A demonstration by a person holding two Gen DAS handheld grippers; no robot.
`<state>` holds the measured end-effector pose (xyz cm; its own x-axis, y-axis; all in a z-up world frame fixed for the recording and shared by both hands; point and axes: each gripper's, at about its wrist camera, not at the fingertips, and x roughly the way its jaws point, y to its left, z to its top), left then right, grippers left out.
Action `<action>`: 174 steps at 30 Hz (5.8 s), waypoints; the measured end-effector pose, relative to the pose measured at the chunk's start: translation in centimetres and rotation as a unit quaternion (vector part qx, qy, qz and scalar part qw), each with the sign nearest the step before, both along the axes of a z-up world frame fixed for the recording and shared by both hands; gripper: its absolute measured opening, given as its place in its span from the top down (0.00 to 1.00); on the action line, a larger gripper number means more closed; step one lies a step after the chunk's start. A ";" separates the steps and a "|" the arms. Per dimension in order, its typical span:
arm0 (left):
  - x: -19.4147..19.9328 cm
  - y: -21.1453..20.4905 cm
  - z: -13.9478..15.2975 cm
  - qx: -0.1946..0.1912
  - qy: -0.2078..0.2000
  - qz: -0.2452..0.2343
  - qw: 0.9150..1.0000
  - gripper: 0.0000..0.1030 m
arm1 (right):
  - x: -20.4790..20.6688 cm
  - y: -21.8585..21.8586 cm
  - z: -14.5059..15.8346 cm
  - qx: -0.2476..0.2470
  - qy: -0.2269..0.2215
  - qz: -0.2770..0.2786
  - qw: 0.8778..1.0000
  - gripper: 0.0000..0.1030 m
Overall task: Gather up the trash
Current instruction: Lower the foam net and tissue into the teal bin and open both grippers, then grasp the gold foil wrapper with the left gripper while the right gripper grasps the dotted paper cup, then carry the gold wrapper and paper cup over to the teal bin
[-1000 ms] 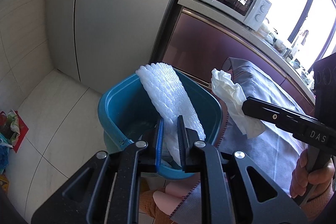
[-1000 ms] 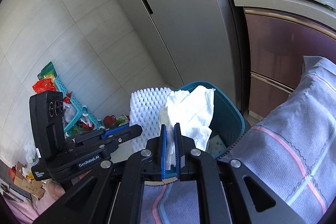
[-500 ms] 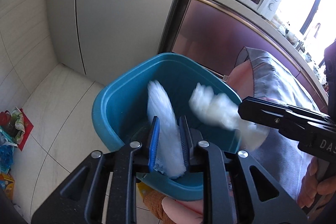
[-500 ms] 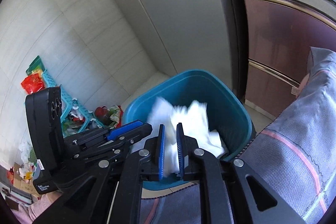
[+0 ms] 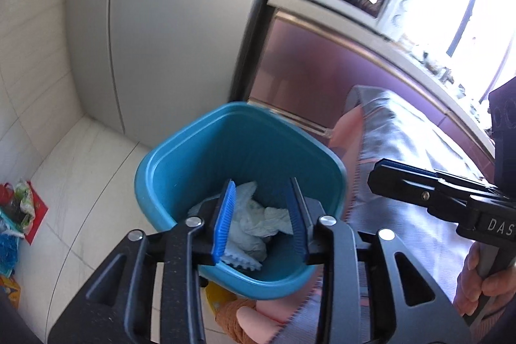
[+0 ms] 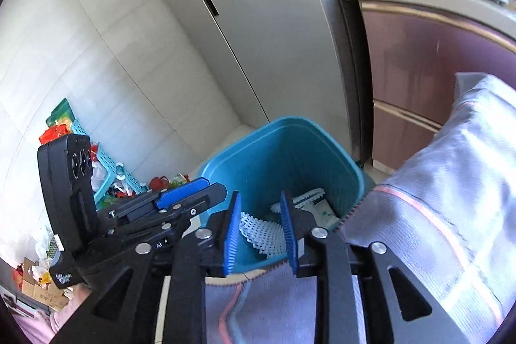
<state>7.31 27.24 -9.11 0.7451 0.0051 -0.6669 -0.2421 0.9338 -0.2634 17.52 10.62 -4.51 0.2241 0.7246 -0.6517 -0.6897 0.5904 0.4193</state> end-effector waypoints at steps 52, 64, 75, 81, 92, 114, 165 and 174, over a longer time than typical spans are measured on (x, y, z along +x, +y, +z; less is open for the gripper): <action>13.1 -42.1 2.0 -0.070 0.051 -0.409 0.909 0.58 | -2.0 -47.5 -1.9 0.069 0.051 -0.401 0.912 0.53; 13.3 -42.9 1.3 -0.072 0.057 -0.416 0.905 0.91 | -2.6 -46.4 -2.1 0.077 0.041 -0.367 0.926 0.89; 10.6 -40.5 3.8 -0.048 0.003 -0.408 0.912 0.91 | -4.9 -43.8 1.6 0.062 -0.033 -0.357 0.931 0.98; 7.8 -37.1 5.6 -0.044 -0.025 -0.394 0.918 0.91 | -6.3 -41.7 3.5 0.067 -0.063 -0.339 0.936 0.98; 3.5 -30.6 6.7 -0.030 -0.044 -0.355 0.933 0.91 | -7.0 -36.4 3.9 0.080 -0.069 -0.291 0.951 0.98; -2.9 -20.3 6.2 -0.019 -0.053 -0.266 0.962 0.91 | -7.1 -26.4 2.5 0.101 -0.045 -0.197 0.974 0.98; -6.2 -8.8 6.0 -0.010 -0.060 -0.122 0.991 0.91 | -4.2 -12.6 2.6 0.101 -0.017 -0.063 0.993 0.98; -6.3 -5.7 5.5 -0.010 -0.056 -0.083 0.995 0.91 | -3.8 -9.9 3.0 0.094 -0.021 -0.039 0.995 0.98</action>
<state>0.99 21.54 -3.61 0.8041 -0.1356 -0.5788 -0.0539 0.9530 -0.2982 13.75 0.73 -1.51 0.3078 0.8125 -0.4950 -0.6642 0.5560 0.4996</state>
